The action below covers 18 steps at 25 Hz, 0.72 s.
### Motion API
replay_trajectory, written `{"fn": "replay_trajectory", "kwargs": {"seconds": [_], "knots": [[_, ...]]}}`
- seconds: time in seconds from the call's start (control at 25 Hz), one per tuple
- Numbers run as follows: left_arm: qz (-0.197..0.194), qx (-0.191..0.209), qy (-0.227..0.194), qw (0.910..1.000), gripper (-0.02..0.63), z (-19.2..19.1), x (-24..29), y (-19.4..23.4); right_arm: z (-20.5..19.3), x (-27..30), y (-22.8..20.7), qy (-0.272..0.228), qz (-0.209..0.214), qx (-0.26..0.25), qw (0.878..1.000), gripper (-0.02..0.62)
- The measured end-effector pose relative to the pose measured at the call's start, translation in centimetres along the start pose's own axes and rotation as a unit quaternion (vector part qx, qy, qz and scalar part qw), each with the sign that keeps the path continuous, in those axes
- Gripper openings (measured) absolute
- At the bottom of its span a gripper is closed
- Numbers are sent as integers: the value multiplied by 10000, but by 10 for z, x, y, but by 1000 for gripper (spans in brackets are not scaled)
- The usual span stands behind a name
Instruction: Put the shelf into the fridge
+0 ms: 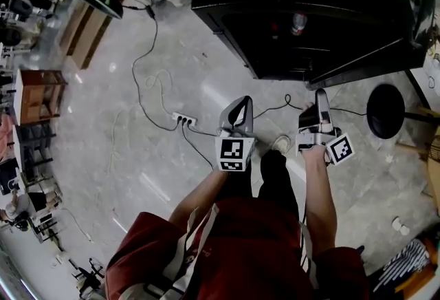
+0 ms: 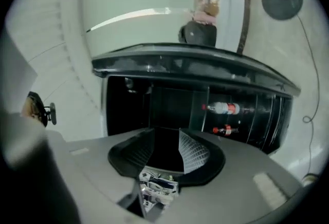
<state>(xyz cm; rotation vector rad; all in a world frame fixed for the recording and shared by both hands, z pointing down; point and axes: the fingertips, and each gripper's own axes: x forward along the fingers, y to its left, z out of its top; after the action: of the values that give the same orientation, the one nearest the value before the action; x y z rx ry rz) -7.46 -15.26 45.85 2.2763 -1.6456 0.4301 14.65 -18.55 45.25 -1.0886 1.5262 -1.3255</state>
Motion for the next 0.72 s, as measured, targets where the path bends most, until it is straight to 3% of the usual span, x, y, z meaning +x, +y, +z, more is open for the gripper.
{"fn": "replay_trajectory", "kwargs": {"seconds": [0.2, 0.4, 0.6, 0.72], "knots": [[-262, 132, -290, 9991, 6, 51, -32, -3, 19, -41, 57, -52, -138, -760, 9970, 126], [-324, 205, -550, 9978, 6, 107, -53, 1, 22, -65, 108, 68, -274, -1695, 9851, 126], [-396, 459, -1112, 9920, 6, 176, -61, 7, 13, -43, 175, 229, -78, -2947, 9553, 124], [-386, 575, -1518, 9860, 6, 213, -68, 11, 16, -29, 214, -36, -76, -3652, 9309, 120]]}}
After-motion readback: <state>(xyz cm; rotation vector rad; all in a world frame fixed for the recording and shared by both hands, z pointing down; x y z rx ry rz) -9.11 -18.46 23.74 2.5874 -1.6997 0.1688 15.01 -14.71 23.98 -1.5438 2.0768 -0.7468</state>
